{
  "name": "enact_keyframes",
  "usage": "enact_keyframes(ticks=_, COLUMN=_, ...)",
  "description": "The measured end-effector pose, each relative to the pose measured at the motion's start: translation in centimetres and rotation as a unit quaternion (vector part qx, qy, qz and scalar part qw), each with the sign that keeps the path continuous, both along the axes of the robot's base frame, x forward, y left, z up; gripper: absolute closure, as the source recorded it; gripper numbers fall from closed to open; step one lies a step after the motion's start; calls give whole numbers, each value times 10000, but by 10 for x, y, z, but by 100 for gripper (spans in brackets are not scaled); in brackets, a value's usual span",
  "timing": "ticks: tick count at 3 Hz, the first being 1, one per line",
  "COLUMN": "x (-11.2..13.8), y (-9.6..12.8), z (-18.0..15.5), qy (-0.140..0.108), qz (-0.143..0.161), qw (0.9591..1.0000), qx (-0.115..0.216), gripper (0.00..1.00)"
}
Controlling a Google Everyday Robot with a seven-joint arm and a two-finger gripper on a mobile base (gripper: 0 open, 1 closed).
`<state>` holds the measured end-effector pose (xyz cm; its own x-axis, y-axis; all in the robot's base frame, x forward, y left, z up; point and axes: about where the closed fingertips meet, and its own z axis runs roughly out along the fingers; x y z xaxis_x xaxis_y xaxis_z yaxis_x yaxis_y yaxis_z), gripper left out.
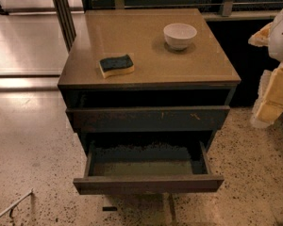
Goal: Close middle drawer
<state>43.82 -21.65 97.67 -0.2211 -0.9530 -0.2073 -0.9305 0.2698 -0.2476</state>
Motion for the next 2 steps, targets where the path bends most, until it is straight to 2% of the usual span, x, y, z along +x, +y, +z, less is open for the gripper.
enact_keyframes(ticks=1, x=0, y=0, z=0, qy=0, qz=0, qw=10000, qx=0, gripper=0)
enact_keyframes(ticks=2, x=0, y=0, z=0, qy=0, qz=0, qw=10000, qx=0, gripper=16)
